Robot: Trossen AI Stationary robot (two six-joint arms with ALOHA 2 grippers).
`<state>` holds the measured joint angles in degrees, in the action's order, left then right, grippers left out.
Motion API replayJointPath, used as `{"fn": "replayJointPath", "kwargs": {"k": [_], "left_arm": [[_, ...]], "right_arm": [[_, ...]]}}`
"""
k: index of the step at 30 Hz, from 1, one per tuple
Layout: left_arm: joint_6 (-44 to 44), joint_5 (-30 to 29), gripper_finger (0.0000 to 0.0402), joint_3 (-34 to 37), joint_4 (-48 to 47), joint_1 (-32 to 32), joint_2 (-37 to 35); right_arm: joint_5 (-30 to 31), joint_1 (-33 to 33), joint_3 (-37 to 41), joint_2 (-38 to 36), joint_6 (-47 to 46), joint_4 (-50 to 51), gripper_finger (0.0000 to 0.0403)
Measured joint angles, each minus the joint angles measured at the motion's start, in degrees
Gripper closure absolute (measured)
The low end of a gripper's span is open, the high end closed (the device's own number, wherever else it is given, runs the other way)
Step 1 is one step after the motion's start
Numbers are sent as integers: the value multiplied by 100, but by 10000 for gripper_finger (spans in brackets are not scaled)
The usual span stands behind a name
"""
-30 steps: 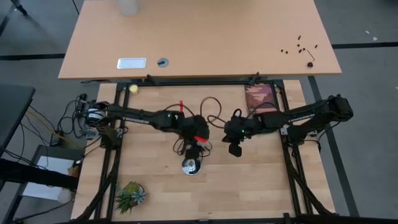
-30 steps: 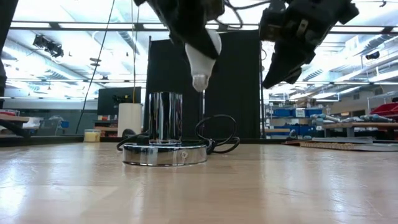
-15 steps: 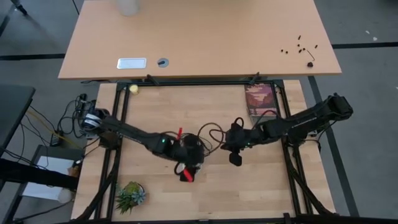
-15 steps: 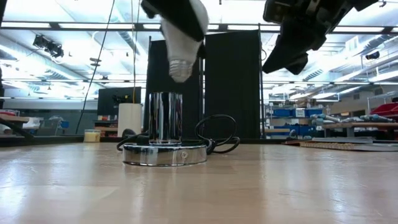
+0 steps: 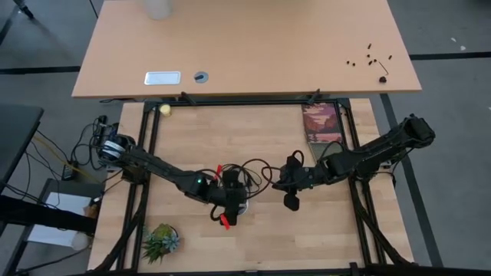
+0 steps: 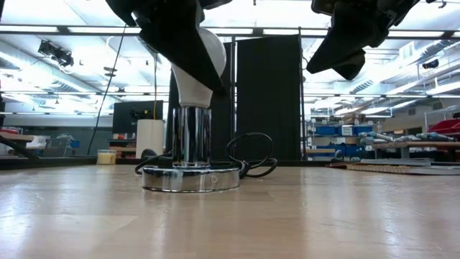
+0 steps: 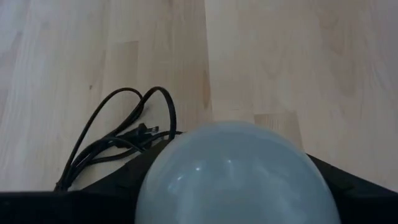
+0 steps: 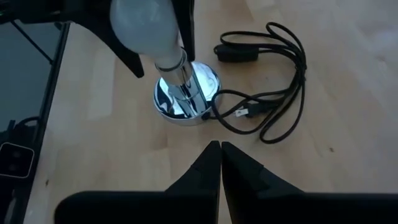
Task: Screw lightbulb
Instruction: Insert the lightbulb into the silver lamp
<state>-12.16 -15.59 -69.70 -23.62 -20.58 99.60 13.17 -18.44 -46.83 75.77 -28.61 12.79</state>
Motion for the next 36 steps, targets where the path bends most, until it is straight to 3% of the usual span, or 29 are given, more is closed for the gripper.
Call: {"fn": "replayJointPath", "kwargs": {"k": [8, 20, 36], "left_arm": [[-253, 28, 131, 44, 70, 2, 0], [-433, -6, 68, 61, -192, -11, -341], [-11, -147, 65, -145, -31, -15, -592]], "right_arm": [[33, 0, 0, 0, -37, -26, 380], [33, 57, 2, 2, 14, -32, 380], [74, 139, 2, 4, 27, -54, 380]]}}
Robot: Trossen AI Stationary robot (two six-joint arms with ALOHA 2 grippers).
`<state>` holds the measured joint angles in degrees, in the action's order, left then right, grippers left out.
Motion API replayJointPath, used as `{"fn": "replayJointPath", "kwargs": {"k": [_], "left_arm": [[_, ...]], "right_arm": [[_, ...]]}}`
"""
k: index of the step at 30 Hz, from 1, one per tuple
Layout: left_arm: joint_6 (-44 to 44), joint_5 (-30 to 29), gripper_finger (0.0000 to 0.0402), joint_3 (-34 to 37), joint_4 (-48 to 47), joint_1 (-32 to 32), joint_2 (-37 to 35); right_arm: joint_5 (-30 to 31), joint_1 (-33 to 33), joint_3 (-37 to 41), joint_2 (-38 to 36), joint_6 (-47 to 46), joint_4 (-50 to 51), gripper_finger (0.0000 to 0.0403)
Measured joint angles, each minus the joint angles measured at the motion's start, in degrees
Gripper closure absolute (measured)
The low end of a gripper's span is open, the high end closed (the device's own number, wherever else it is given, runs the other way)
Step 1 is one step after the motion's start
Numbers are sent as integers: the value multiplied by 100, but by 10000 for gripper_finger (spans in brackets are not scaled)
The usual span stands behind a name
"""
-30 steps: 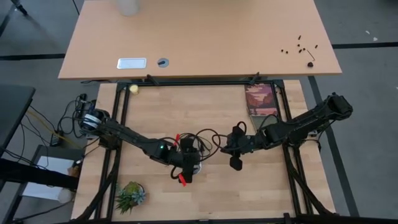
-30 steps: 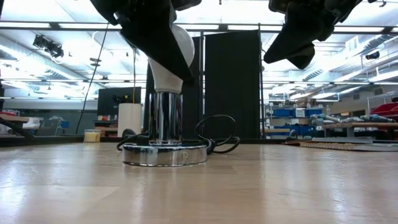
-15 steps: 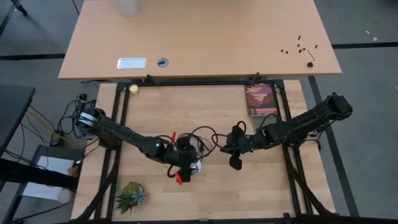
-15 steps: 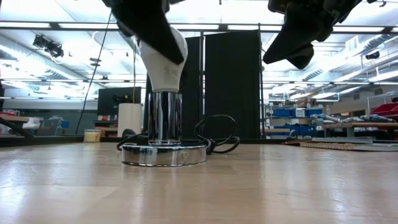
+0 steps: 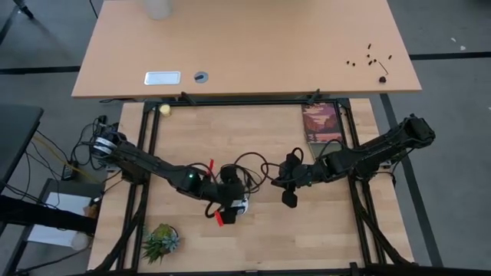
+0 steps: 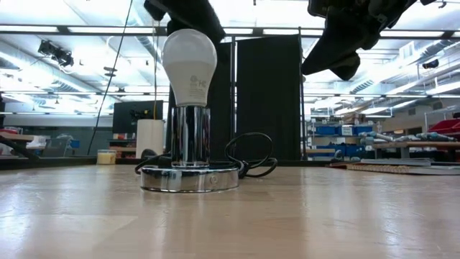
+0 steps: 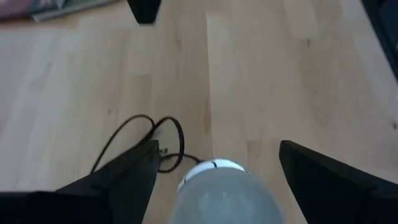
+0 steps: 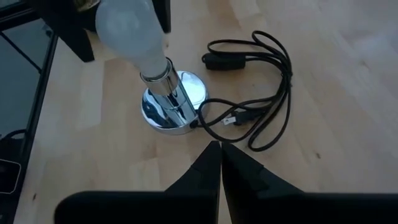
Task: Screw lightbulb
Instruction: Insert the lightbulb into the silver lamp
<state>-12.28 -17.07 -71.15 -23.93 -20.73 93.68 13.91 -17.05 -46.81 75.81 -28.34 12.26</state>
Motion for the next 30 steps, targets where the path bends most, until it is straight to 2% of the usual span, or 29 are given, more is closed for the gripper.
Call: {"fn": "replayJointPath", "kwargs": {"k": [5, 8, 10, 14, 18, 21, 24, 27, 30], "left_arm": [[0, -126, 64, -1, 74, -12, -290], [-93, -440, 65, -10, 99, -169, -605], [-112, -828, 66, 2, 100, -405, -826], [-85, -2050, 73, 6, 58, -1086, -1038], [-466, -3056, 82, 37, -346, -1704, -1048], [-1016, -3627, 89, 439, -297, -2009, -1046], [-1589, -3990, 98, 1093, 185, -2233, -1045], [-2049, -3937, 105, 1890, 1088, -2263, -1052], [-2119, -3859, 111, 2625, 2252, -2185, -1046]], "right_arm": [[0, 1, 0, 0, 0, 26, 380], [2, -1, 0, 0, 33, 21, 380], [8, 1, 0, 0, 113, 26, 380], [13, 1, 0, 0, 147, 45, 380], [9, 0, 0, 0, 141, 39, 380], [12, 0, 0, 0, 128, 28, 380], [174, -10, 0, 0, -1, 37, 380], [195, -45, -9, 0, 59, 69, 382], [177, -45, -161, 0, 198, 224, 383]]}}
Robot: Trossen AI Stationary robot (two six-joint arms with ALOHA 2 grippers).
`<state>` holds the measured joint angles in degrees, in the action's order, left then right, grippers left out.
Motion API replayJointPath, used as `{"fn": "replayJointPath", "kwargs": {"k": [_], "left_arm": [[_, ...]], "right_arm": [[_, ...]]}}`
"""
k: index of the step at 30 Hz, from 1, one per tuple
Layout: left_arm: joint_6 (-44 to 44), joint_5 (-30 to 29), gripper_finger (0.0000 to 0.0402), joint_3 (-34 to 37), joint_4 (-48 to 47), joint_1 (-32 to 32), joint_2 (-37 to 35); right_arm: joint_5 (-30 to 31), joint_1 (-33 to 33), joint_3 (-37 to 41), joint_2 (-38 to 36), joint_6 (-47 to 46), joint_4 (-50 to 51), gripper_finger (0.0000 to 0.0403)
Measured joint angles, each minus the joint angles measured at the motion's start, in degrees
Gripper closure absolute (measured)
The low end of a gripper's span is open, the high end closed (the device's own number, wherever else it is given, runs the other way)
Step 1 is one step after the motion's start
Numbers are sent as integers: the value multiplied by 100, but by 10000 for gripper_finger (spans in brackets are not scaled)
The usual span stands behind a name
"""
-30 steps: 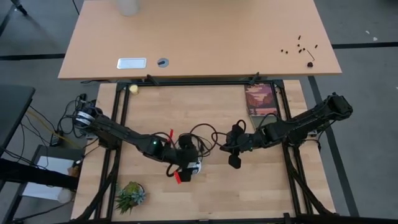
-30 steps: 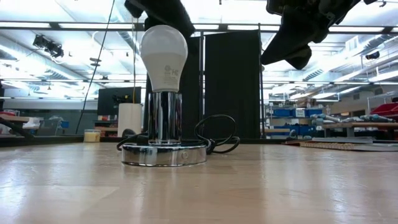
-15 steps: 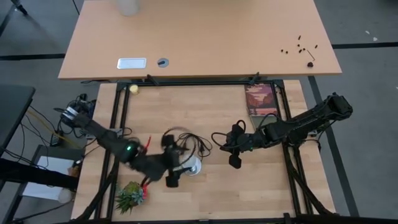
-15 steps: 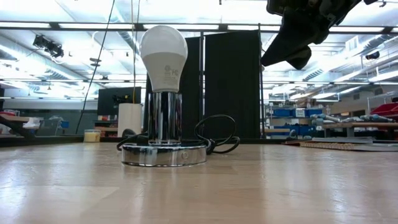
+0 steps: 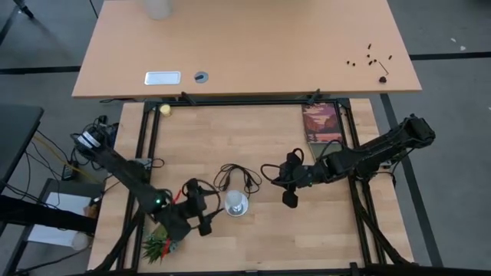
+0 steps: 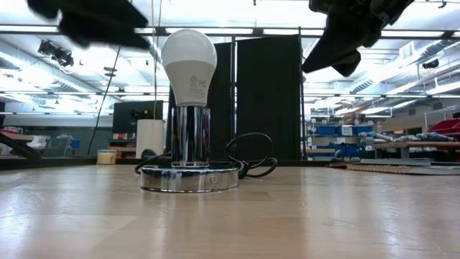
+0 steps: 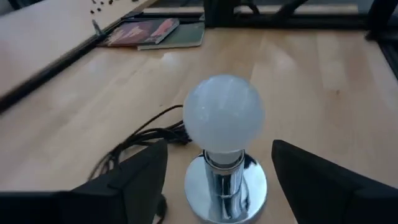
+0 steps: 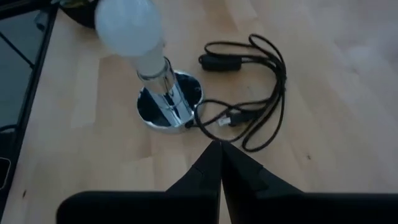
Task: Screw lightbulb
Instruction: Insert the lightbulb into the silver lamp
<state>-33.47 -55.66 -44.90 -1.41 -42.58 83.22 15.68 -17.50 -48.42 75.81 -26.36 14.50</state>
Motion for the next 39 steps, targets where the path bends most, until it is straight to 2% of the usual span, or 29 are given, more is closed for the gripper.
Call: {"fn": "replayJointPath", "kwargs": {"k": [2, 8, 13, 28, 32, 39], "left_arm": [[48, 1, 113, 328, 612, 55, -8], [-125, 306, 123, 845, 1447, 429, 136], [141, 867, 134, 841, 1933, 723, 487], [174, 1033, 148, 835, 2412, 841, 1356], [173, 1053, 148, 839, 2661, 844, 1622], [370, 1130, 149, 834, 3694, 1019, 2330]], "right_arm": [[-22, 2, -129, 0, 119, 107, 383], [-71, 10, -348, 0, 463, 212, 383], [-215, 71, -557, 0, 691, 304, 383], [-247, 292, -1999, 4, 1477, 1605, 383], [-288, 335, -2027, 4, 1494, 1642, 383], [-331, 339, -2025, 246, 1494, 1691, 383]]}}
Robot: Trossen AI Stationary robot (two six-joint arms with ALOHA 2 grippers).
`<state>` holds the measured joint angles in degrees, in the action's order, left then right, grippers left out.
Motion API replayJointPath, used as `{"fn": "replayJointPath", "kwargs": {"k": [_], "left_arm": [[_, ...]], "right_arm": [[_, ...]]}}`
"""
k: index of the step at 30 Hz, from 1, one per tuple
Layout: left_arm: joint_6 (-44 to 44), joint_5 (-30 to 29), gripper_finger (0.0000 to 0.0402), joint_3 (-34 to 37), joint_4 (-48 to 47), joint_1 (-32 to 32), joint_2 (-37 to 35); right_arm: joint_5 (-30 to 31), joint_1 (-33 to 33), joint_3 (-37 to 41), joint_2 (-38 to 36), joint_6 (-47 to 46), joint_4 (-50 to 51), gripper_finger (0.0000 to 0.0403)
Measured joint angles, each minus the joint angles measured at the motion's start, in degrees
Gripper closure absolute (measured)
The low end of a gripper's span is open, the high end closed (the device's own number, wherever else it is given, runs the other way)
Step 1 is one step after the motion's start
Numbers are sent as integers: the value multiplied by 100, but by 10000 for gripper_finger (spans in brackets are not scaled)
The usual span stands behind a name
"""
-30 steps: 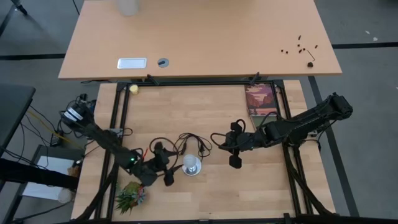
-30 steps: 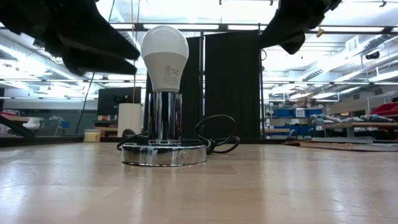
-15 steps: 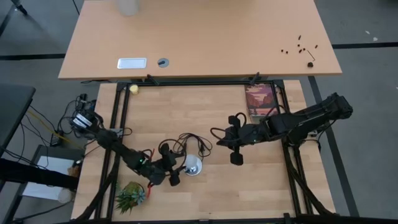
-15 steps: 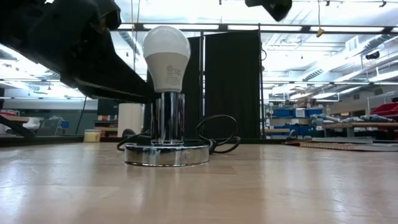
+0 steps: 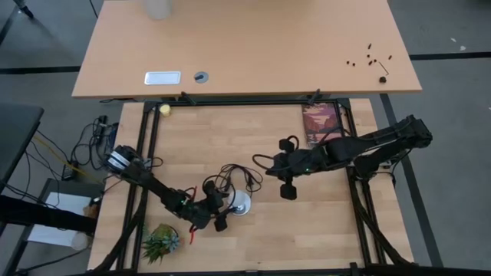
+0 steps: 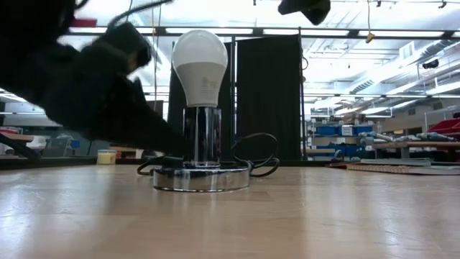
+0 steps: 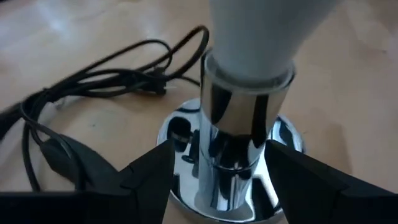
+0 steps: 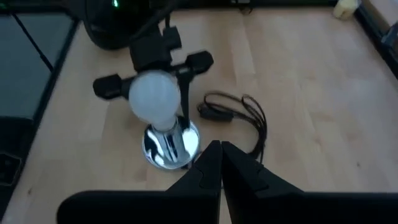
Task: Screw lightbulb
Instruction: Insert the lightbulb into the silver lamp
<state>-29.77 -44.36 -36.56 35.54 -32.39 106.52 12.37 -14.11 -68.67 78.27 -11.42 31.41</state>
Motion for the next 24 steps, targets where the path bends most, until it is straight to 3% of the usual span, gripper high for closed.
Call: {"fn": "replayJointPath", "kwargs": {"k": [8, 24], "left_arm": [[133, 72, 160, -50, 264, 206, 236], [1015, 273, 256, -48, 758, 755, 238]], "right_arm": [[-3, 32, 3, 14, -35, 69, 383], [-3, 295, 5, -107, -45, 799, 383]]}}
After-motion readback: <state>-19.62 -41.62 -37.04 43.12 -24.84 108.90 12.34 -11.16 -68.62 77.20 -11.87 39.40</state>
